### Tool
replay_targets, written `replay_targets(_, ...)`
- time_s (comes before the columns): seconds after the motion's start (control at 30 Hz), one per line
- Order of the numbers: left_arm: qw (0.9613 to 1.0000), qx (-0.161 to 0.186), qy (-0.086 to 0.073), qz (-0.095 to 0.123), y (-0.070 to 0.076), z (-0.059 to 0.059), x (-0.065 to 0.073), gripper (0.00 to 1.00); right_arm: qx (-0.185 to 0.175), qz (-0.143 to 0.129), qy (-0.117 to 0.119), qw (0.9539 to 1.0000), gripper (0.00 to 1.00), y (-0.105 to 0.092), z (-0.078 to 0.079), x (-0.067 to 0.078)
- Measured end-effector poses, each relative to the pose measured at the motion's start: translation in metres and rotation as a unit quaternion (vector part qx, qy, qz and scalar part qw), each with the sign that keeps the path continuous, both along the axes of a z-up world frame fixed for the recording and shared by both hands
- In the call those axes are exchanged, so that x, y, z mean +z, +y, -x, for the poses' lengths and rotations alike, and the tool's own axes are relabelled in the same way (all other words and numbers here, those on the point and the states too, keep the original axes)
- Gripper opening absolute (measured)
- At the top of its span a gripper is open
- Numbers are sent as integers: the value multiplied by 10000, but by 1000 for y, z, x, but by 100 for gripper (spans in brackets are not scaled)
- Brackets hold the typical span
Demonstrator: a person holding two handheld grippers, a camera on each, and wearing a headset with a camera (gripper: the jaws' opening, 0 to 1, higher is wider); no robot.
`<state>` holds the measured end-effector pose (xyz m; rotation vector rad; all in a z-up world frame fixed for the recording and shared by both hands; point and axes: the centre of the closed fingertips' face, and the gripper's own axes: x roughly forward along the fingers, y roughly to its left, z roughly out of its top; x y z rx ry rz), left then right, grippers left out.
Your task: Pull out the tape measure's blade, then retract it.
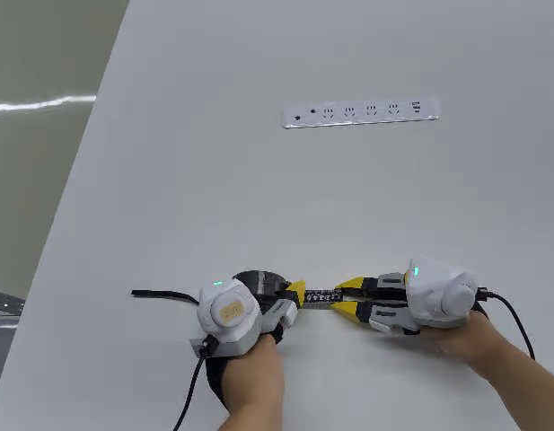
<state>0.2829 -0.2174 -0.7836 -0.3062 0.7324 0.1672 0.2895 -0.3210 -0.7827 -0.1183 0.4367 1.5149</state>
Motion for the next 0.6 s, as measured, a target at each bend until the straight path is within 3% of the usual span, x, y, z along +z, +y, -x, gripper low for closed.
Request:
replay_targets(0.43, 10000, 11, -30, 40, 0, 0, 1, 71, 54, 10, -74, 10000, 12, 7, 1, -1)
replay_targets(0.5, 10000, 8, -26, 52, 0, 0, 1, 71, 80, 2, 67, 9999, 12, 10, 4, -1)
replay_targets(0.6, 10000, 26, -32, 58, 0, 0, 1, 71, 150, 25, -38, 9999, 12, 15, 7, -2)
